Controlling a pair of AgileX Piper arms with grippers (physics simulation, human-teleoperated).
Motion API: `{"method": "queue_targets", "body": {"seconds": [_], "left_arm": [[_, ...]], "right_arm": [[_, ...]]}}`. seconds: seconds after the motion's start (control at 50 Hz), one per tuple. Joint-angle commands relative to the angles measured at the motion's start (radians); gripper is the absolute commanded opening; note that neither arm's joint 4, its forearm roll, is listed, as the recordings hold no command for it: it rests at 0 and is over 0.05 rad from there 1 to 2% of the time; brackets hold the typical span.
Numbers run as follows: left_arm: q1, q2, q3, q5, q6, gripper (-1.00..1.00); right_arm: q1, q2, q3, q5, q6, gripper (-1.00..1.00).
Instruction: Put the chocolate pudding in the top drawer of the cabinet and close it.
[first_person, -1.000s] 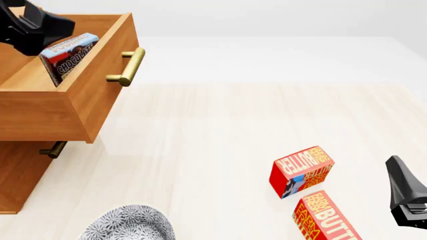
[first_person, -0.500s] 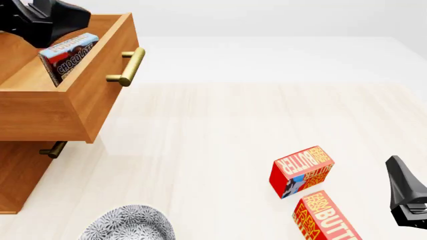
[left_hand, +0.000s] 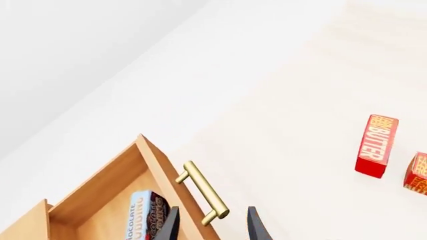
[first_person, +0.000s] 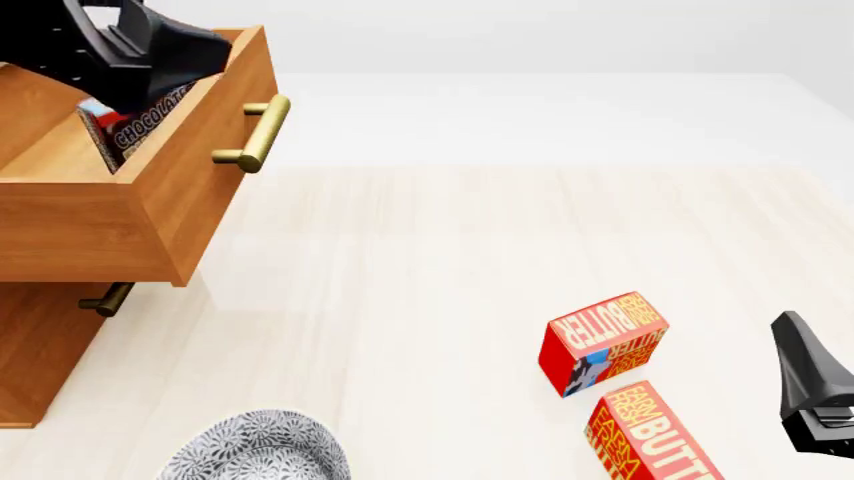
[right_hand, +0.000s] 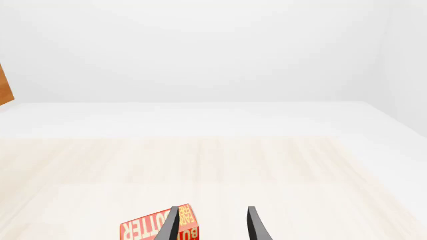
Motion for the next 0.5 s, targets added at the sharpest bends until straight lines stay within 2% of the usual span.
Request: {"method": "queue_targets", "body": {"seconds": [0.02, 0.1, 0.26, 0.5], "left_arm": [[-0.044, 0.007, 0.022, -0.025, 0.008, 1.00], [-0.085, 0.022, 0.024, -0.037, 0.003, 1.00], [-0.122, 0.029, 0.070, -0.070, 0.009, 1.00], [-0.166, 0.052, 0.085, -0.087, 0.001, 1.00]], "right_arm": [[0.000, 0.000, 0.000, 0.000, 0.000, 1.00], [0.000, 0.000, 0.000, 0.000, 0.000, 1.00], [0.000, 0.000, 0.000, 0.000, 0.000, 1.00], [0.000, 0.000, 0.000, 0.000, 0.000, 1.00]]}}
